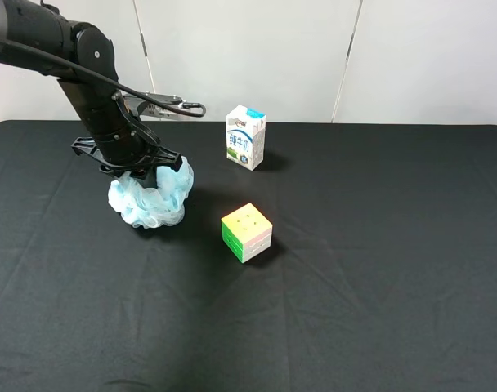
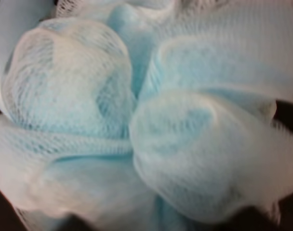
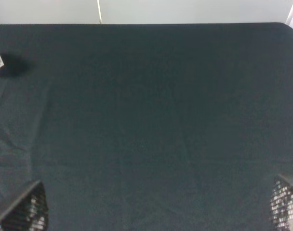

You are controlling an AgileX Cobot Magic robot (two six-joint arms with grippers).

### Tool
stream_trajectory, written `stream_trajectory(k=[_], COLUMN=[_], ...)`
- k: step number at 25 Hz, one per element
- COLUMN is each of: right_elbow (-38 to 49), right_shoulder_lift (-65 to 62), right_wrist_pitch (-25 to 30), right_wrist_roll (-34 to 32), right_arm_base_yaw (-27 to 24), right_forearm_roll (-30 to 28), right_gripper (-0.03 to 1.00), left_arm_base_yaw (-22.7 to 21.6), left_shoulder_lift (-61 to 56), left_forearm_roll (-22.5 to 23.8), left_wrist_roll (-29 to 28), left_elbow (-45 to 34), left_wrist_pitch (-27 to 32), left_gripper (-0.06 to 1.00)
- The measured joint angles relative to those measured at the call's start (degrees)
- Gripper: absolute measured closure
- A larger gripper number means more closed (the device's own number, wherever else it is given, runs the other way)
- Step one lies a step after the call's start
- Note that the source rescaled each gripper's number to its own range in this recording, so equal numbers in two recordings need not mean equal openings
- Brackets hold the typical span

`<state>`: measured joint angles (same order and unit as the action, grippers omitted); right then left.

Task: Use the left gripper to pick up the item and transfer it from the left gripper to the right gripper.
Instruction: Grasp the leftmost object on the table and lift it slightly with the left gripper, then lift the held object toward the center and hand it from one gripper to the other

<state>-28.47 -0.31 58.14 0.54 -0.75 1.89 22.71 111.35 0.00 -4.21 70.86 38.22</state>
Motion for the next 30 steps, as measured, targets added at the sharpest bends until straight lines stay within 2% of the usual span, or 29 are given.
stream_trajectory(k=[1,14,30], right_elbow=[0.0,0.0,0.0], right_shoulder_lift=[0.0,0.0,0.0], right_wrist_pitch=[-0.1,-0.1,0.0], right_wrist_roll=[0.0,0.0,0.0], right_arm_base_yaw=[0.0,0.0,0.0], right_forearm_roll=[0.0,0.0,0.0], right_gripper=[-0.03,-0.03,-0.03], left_arm_base_yaw=[0.0,0.0,0.0], left_shoulder_lift=[0.0,-3.5,-11.2], left_forearm_roll=[0.0,1.1,1.9], left_wrist_roll=[0.0,0.0,0.4], left_elbow=[0.0,0.6,3.3], left_wrist_pitch=[0.1,0.7,11.4], left_gripper=[0.83,0.89,0.91])
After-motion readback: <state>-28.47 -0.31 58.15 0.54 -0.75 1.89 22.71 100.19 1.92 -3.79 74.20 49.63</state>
